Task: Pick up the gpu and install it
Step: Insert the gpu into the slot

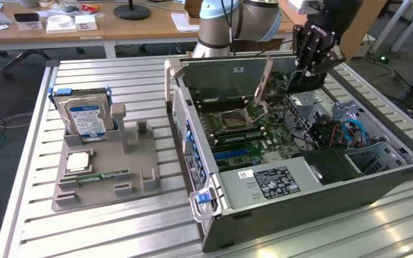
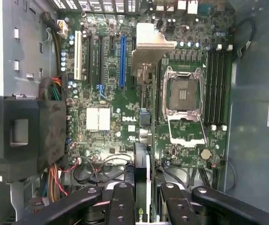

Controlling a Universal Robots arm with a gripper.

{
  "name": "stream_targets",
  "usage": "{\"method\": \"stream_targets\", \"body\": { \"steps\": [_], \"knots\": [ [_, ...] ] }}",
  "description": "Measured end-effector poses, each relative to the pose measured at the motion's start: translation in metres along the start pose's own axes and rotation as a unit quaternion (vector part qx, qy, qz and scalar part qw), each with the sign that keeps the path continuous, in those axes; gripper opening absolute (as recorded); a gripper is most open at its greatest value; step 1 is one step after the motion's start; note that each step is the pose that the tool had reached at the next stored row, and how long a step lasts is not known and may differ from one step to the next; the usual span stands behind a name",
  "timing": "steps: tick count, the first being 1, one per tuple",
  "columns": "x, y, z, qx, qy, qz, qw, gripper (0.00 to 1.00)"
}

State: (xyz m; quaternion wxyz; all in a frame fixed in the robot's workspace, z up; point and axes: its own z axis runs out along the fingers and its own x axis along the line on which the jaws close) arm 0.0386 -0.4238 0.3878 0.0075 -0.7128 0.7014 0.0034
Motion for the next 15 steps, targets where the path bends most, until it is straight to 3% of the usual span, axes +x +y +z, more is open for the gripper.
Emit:
{"method": "stream_targets", "body": {
  "steps": [15],
  "knots": [
    [0.0, 0.0316, 0.0022, 0.0017, 0.0001, 0.0, 1.0, 0.26]
  ]
}}
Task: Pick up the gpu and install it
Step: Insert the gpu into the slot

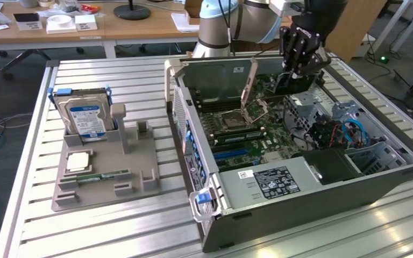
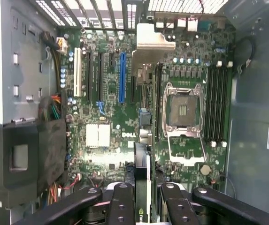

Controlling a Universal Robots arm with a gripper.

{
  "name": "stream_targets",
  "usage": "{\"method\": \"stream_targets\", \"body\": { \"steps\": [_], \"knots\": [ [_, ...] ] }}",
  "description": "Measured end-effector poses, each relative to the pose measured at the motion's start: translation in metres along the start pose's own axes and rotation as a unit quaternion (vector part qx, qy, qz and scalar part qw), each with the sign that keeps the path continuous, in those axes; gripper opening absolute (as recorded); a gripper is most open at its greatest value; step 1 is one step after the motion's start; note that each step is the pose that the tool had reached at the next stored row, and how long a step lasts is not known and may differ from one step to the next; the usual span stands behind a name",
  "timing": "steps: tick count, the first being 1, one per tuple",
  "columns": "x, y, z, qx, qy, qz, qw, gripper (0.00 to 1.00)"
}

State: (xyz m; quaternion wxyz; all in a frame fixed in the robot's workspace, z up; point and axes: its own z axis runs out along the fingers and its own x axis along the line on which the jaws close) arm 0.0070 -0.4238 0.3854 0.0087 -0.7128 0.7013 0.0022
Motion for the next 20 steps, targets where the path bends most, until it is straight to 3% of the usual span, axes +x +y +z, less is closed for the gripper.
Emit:
{"method": "stream_targets", "body": {
  "steps": [8, 12, 20],
  "knots": [
    [0.0, 0.0131, 0.0002, 0.0, 0.0, 0.0, 1.0, 0.26],
    [0.0, 0.0141, 0.0015, 0.0001, -0.0002, 0.0, 1.0, 0.26],
    [0.0, 0.0164, 0.0133, 0.0002, 0.0, 0.0, 1.0, 0.26]
  ]
}}
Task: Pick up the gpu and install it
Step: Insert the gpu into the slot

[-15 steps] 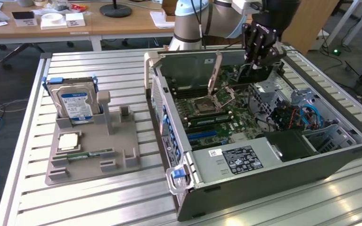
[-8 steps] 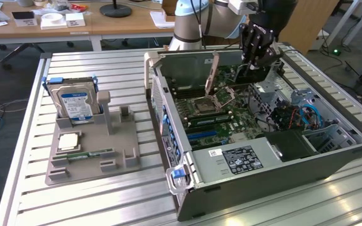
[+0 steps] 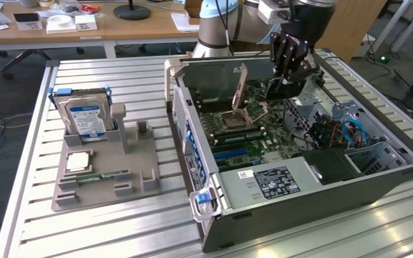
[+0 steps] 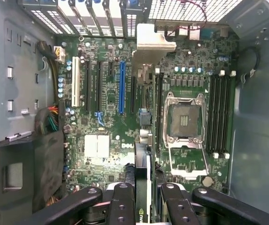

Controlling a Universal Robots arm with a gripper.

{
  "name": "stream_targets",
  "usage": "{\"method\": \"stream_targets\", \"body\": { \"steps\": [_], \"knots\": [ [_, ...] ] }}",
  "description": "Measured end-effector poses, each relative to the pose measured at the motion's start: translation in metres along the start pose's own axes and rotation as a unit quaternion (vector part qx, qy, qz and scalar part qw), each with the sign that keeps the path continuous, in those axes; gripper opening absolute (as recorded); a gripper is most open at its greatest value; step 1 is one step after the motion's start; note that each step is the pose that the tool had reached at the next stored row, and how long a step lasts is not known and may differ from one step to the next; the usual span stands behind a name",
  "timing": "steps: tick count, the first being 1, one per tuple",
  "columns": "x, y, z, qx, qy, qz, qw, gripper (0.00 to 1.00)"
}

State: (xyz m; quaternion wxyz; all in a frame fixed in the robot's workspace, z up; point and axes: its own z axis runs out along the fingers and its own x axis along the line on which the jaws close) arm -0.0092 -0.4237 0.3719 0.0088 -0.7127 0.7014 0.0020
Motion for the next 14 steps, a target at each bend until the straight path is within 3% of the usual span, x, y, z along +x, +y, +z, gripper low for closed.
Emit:
{"method": "stream_targets", "body": {
  "steps": [14],
  "knots": [
    [0.0, 0.0009, 0.004, 0.0, 0.0, 0.0, 1.0, 0.26]
  ]
}}
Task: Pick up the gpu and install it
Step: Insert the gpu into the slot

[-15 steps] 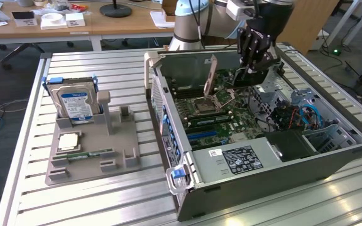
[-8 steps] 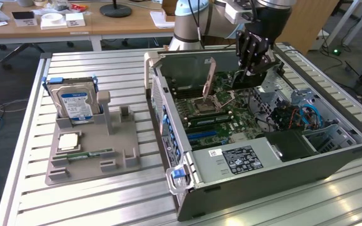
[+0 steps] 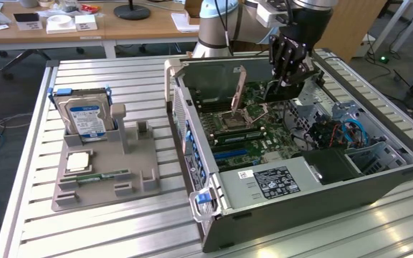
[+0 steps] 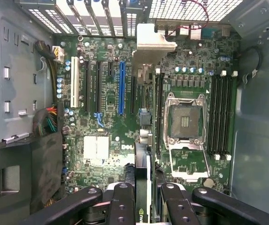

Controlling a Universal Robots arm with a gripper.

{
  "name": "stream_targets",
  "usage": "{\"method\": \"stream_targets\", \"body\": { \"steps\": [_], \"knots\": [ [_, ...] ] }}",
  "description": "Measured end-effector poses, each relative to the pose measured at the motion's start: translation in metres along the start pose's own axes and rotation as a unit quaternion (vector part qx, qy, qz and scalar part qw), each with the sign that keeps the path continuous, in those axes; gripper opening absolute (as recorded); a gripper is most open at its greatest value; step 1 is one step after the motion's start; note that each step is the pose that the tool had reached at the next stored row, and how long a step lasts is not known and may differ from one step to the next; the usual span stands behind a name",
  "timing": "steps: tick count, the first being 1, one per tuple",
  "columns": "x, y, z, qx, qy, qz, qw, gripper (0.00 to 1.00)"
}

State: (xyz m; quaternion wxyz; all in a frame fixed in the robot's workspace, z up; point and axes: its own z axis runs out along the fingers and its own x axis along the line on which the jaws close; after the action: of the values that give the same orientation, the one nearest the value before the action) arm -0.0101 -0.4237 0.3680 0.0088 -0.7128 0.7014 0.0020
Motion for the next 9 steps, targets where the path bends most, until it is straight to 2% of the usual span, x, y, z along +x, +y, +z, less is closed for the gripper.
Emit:
{"method": "stream_targets", "body": {
  "steps": [9],
  "knots": [
    [0.0001, 0.0006, 0.0061, 0.0, 0.0001, 0.0, 1.0, 0.26]
  ]
}}
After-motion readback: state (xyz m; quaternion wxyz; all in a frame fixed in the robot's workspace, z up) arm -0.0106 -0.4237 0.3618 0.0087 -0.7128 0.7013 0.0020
